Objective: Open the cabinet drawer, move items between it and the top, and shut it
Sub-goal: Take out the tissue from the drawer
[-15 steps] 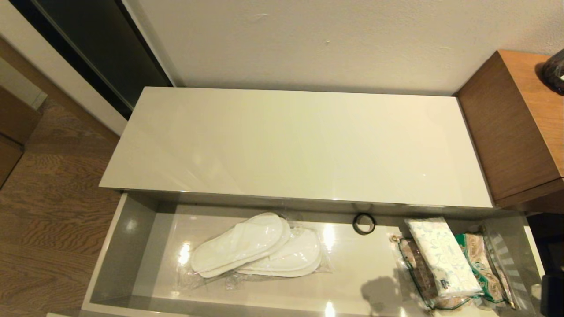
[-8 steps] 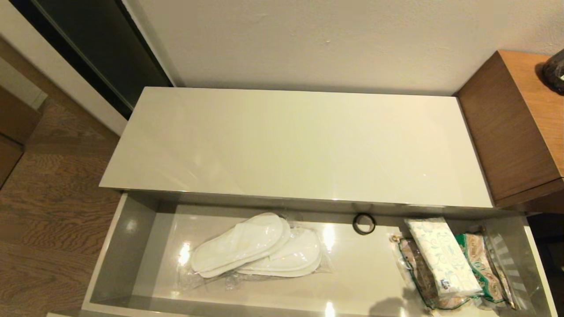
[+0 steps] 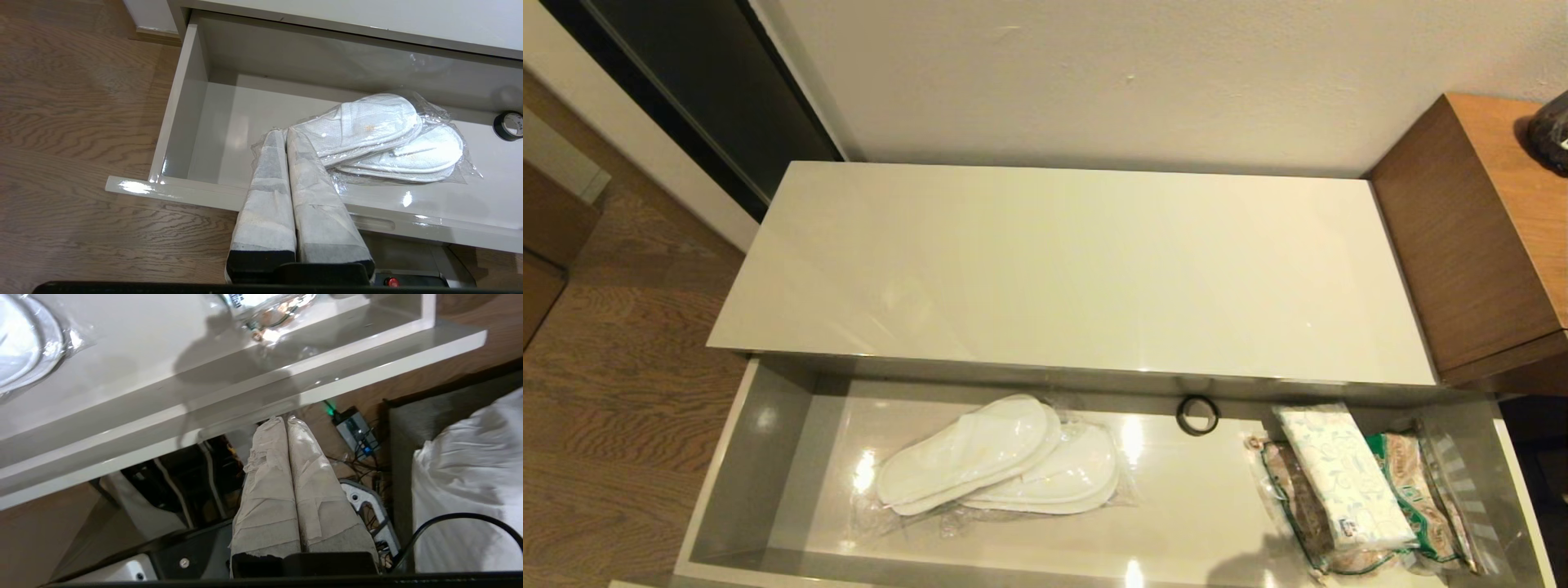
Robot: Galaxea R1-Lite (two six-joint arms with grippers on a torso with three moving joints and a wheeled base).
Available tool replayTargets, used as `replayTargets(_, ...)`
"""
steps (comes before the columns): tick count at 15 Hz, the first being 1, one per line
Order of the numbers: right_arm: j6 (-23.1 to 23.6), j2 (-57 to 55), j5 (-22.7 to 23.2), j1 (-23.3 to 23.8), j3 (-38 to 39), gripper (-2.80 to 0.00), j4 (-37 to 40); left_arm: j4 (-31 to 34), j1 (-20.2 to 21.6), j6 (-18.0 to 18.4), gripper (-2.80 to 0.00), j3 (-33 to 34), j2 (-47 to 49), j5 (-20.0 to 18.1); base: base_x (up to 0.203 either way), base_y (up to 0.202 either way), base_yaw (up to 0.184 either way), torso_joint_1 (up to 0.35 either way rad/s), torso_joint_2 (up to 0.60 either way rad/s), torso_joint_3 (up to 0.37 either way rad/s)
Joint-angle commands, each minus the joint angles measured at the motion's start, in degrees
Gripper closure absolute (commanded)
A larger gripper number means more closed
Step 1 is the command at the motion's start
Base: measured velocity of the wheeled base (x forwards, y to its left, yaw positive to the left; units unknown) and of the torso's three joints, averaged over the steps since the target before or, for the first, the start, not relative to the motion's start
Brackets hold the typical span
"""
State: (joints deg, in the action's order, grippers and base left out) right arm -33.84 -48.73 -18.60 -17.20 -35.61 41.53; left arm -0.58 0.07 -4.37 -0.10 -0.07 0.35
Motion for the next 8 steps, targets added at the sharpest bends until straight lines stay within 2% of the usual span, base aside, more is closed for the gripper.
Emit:
replayTargets(1, -0.17, -0.32, -0.03, -0.03, -0.07, 0.00, 0.21, -0.03, 0.01, -0.03, 0.00, 0.01, 0.07, 0.09, 0.000, 0.000, 0.000, 0.000, 0.00, 0.000)
replayTargets(8, -1.02, -1.61, 0.82, -0.03, -0.25, 0.00, 0.83, -0.03, 0.01, -0.03, 0.00, 0.01, 0.07, 0.00, 0.000, 0.000, 0.000, 0.000, 0.00, 0.000)
